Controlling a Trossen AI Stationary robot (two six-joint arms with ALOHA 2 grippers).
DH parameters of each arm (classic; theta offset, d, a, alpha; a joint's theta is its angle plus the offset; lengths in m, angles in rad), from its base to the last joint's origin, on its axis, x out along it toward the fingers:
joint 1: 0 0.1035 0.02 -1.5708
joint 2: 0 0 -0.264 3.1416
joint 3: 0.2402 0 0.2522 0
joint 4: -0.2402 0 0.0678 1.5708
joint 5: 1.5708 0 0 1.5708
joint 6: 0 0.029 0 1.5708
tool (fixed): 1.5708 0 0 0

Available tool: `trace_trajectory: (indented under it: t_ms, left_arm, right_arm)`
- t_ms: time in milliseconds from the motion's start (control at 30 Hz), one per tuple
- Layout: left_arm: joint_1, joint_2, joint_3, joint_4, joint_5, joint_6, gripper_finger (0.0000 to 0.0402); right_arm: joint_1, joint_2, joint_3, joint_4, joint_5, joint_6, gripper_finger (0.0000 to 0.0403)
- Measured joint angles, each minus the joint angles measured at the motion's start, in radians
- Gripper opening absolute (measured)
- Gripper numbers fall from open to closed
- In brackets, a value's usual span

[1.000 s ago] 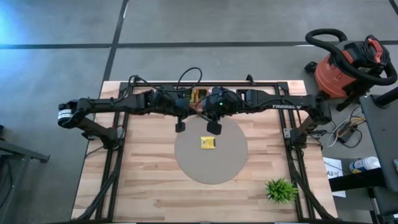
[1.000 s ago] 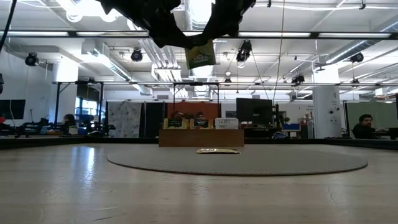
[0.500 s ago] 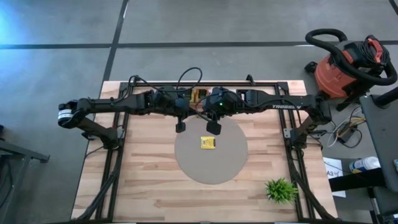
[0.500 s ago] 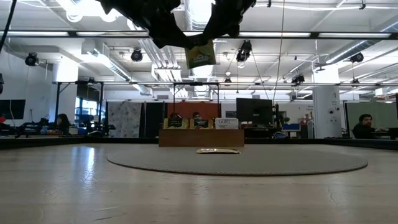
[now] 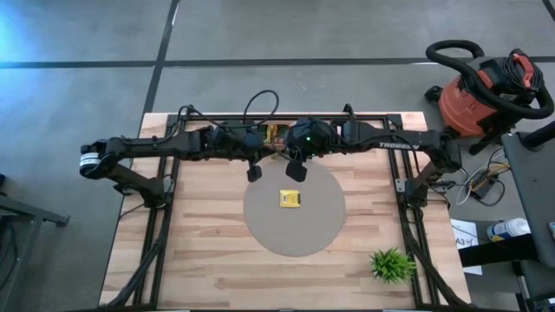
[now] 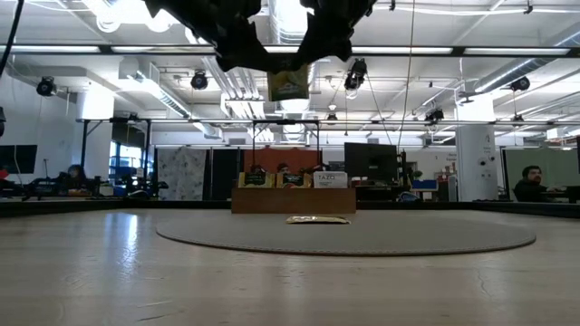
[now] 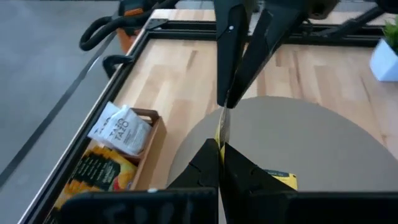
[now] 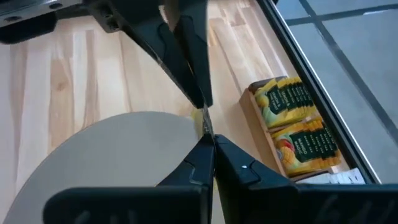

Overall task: Pick & Place Tea
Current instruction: Put the left yellow tea bag into the left compartment of the wooden organizer

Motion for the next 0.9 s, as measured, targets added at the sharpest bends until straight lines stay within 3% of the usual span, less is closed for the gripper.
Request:
trace_trajectory:
  t_ms: [133, 467, 700, 900]
  left_arm:
    - [-0.005, -0.004, 0.0, -0.022, -0.022, -0.021, 0.0013]
    - [-0.009, -0.003, -0.011, -0.037, -0.089, 0.026, 0.0096]
    - [-0.009, -0.048, -0.012, -0.136, -0.195, 0.018, 0.0103]
    - [-0.009, -0.097, -0.018, -0.232, -0.205, -0.025, 0.0103]
  right_arm:
    - [-0.017, 0.0, -0.007, -0.003, 0.0, 0.019, 0.0008]
    - [-0.042, -0.001, -0.024, 0.01, -0.018, 0.022, 0.0008]
    - [-0.078, -0.001, -0.04, 0.048, 0.0, 0.041, 0.0008]
    - [-0.131, 0.006, -0.046, 0.065, 0.0, 0.04, 0.0008]
